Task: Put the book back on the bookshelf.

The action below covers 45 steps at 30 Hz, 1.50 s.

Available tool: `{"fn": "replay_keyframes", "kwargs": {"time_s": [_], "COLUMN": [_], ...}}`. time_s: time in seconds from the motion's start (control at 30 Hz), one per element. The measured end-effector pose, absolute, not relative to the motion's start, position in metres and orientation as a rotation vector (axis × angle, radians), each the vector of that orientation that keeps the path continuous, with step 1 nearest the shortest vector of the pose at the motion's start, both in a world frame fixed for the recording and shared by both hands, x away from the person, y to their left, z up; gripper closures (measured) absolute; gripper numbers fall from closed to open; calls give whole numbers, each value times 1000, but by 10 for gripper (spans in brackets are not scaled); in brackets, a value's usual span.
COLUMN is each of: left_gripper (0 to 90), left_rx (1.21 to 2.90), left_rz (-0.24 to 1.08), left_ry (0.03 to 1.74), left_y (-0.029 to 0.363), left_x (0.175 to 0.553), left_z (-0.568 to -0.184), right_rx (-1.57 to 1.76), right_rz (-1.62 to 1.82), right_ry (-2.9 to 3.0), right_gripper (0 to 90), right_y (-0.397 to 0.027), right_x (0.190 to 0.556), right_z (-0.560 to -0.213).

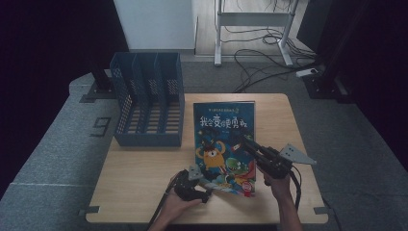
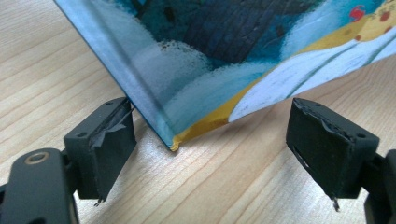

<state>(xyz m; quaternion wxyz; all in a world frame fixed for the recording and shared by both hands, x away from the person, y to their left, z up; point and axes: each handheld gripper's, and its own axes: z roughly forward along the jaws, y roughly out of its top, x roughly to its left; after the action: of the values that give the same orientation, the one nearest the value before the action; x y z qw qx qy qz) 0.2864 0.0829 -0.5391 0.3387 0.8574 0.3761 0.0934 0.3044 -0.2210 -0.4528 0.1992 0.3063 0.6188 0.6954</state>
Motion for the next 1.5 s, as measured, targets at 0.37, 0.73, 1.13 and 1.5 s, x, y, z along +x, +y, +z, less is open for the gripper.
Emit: {"fn": "replay_keyframes", "kwargs": {"time_s": [0.37, 0.73, 1.13, 1.5], "left_gripper": [171, 144, 139, 160], "left_rx": [2215, 2227, 2217, 2227], "left_rz": [258, 237, 240, 225], "left_ry": [1001, 1005, 1032, 998], "left_y": [83, 84, 87, 89], "left_x": [288, 294, 298, 295], "left_z": [-542, -541, -541, -540], "right_rx": [855, 821, 805, 807], "right_rz": [1970, 1992, 1981, 1966], "right_ry": [1739, 1738, 1743, 1743], "right_gripper": [777, 777, 786, 791], "right_y": [-220, -215, -214, -216], "right_x": [304, 300, 299, 299], "right_z": [-452, -447, -447, -448]}}
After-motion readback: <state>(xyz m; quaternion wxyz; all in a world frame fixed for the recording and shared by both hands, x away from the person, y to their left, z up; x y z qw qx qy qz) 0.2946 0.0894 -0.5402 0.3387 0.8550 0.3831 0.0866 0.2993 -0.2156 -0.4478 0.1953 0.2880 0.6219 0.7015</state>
